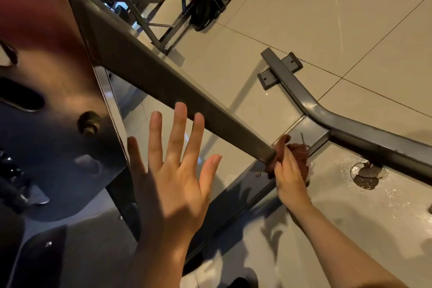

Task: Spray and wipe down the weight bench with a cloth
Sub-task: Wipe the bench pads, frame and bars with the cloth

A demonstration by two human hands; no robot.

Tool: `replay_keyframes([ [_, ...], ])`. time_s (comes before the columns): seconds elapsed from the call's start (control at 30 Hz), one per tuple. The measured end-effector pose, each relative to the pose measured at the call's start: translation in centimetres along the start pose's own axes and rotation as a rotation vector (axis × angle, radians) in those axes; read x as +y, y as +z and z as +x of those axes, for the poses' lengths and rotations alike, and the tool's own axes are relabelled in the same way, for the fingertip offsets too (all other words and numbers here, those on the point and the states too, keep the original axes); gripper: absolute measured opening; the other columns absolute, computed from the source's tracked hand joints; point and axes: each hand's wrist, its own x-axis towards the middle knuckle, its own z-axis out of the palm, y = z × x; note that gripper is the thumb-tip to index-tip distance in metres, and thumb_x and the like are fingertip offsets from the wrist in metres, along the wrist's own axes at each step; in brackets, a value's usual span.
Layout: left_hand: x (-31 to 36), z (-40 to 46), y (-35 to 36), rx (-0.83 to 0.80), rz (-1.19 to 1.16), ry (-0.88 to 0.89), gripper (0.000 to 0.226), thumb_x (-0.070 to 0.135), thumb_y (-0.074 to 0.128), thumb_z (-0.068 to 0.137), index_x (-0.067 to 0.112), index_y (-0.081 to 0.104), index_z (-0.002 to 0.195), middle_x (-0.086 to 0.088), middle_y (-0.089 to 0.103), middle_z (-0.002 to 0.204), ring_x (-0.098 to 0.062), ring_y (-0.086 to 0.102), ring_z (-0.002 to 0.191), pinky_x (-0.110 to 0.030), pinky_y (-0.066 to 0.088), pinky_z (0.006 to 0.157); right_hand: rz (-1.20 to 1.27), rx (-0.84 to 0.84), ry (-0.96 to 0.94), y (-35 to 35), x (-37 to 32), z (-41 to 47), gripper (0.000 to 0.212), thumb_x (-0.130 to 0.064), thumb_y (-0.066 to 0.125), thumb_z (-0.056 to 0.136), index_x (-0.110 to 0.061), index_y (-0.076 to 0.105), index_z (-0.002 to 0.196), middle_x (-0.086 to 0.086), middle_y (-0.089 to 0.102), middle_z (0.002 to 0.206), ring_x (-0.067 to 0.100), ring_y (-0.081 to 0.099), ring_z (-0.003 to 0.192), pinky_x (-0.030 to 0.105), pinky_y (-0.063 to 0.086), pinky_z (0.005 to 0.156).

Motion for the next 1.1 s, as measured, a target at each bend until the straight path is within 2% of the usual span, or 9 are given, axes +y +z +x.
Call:
replay_keyframes([
  [0.23, 0.2, 0.1, 0.1, 0.001, -0.007, 0.000, 0.064, 0.058, 0.004, 0.101, 0.026, 0.013, 0.155, -0.002, 0.003, 0.163, -0.029, 0.006, 0.149, -0.061, 0.018, 0.113, 0.159, 0.189, -0.212, 0.2, -13.3, 1.6, 0.052, -0.043, 0.024, 0.101, -0.016, 0.037, 0.144, 0.009, 0.048, 0.142, 0.025, 0.042, 0.133, 0.053, 0.033, 0.111],
  [0.37, 0.2, -0.1, 0.1, -0.008, 0.005, -0.007, 0.064, 0.058, 0.004, 0.101, 0.026, 0.010, 0.156, -0.002, -0.001, 0.163, -0.028, 0.002, 0.150, -0.060, 0.015, 0.115, 0.187, 0.300, -0.290, 0.6, -17.8, 2.4, 0.047, -0.044, 0.021, 0.102, -0.024, 0.034, 0.143, 0.011, 0.049, 0.141, 0.026, 0.040, 0.133, 0.041, 0.023, 0.114],
  [0.47, 0.4, -0.1, 0.1, 0.012, 0.010, -0.011, 0.063, 0.057, 0.005, 0.102, 0.025, 0.009, 0.156, -0.002, -0.001, 0.163, -0.027, 0.005, 0.150, -0.058, 0.017, 0.115, 0.239, 0.375, -0.109, 1.8, -15.1, 1.7, 0.052, -0.034, 0.024, 0.098, -0.013, 0.040, 0.143, 0.015, 0.047, 0.143, 0.028, 0.034, 0.138, 0.049, 0.019, 0.117],
  [0.57, 0.5, -0.1, 0.0, 0.038, 0.002, -0.003, 0.064, 0.057, 0.005, 0.102, 0.024, 0.014, 0.155, -0.004, 0.004, 0.162, -0.028, 0.008, 0.149, -0.054, 0.015, 0.115, 0.162, 0.259, 0.204, 1.9, -9.4, 1.2, 0.051, -0.027, 0.026, 0.101, -0.008, 0.033, 0.148, 0.009, 0.033, 0.154, 0.022, 0.018, 0.147, 0.044, 0.007, 0.122],
  [0.67, 0.3, 0.0, 0.0, 0.034, 0.010, 0.000, 0.065, 0.058, 0.001, 0.101, 0.026, 0.012, 0.155, -0.002, 0.001, 0.163, -0.027, 0.005, 0.149, -0.055, 0.014, 0.115, 0.124, 0.129, 0.287, 1.2, -3.8, 0.5, 0.053, 0.013, 0.070, 0.076, 0.015, 0.051, 0.126, 0.032, 0.052, 0.132, 0.047, 0.049, 0.126, 0.062, 0.039, 0.103],
  [0.73, 0.2, 0.0, 0.0, 0.042, 0.009, -0.001, 0.065, 0.058, 0.002, 0.101, 0.025, 0.012, 0.155, -0.002, 0.001, 0.162, -0.028, 0.006, 0.149, -0.054, 0.014, 0.115, 0.110, 0.037, 0.211, 1.4, 0.2, 0.5, 0.056, 0.027, 0.075, 0.053, 0.023, 0.057, 0.106, 0.042, 0.058, 0.110, 0.057, 0.060, 0.102, 0.071, 0.047, 0.081],
  [0.83, 0.6, -0.1, 0.0, 0.060, 0.008, 0.002, 0.065, 0.057, 0.003, 0.101, 0.023, 0.014, 0.155, -0.004, 0.002, 0.162, -0.028, 0.008, 0.149, -0.053, 0.015, 0.114, 0.126, 0.113, 0.177, 1.0, -2.3, -0.1, 0.047, -0.014, 0.043, 0.098, 0.004, 0.041, 0.141, 0.027, 0.041, 0.145, 0.039, 0.042, 0.135, 0.055, 0.037, 0.109],
  [0.9, 0.7, -0.1, 0.0, 0.059, 0.010, 0.002, 0.066, 0.057, 0.001, 0.101, 0.022, 0.014, 0.155, -0.004, 0.000, 0.162, -0.028, 0.007, 0.149, -0.053, 0.016, 0.114, 0.161, 0.226, 0.144, 1.4, -6.1, -0.1, 0.061, -0.045, 0.026, 0.097, -0.018, 0.023, 0.152, 0.010, 0.026, 0.158, 0.025, 0.023, 0.146, 0.049, 0.022, 0.119],
  [1.1, 0.7, 0.0, 0.0, 0.064, 0.045, 0.001, 0.065, 0.057, 0.003, 0.102, 0.022, 0.011, 0.156, -0.005, 0.001, 0.162, -0.027, 0.006, 0.148, -0.049, 0.013, 0.115, 0.179, 0.284, -0.229, 1.6, -15.5, 0.9, 0.052, -0.031, 0.028, 0.098, -0.024, 0.014, 0.147, 0.015, 0.029, 0.153, 0.021, 0.013, 0.145, 0.046, 0.002, 0.121],
])
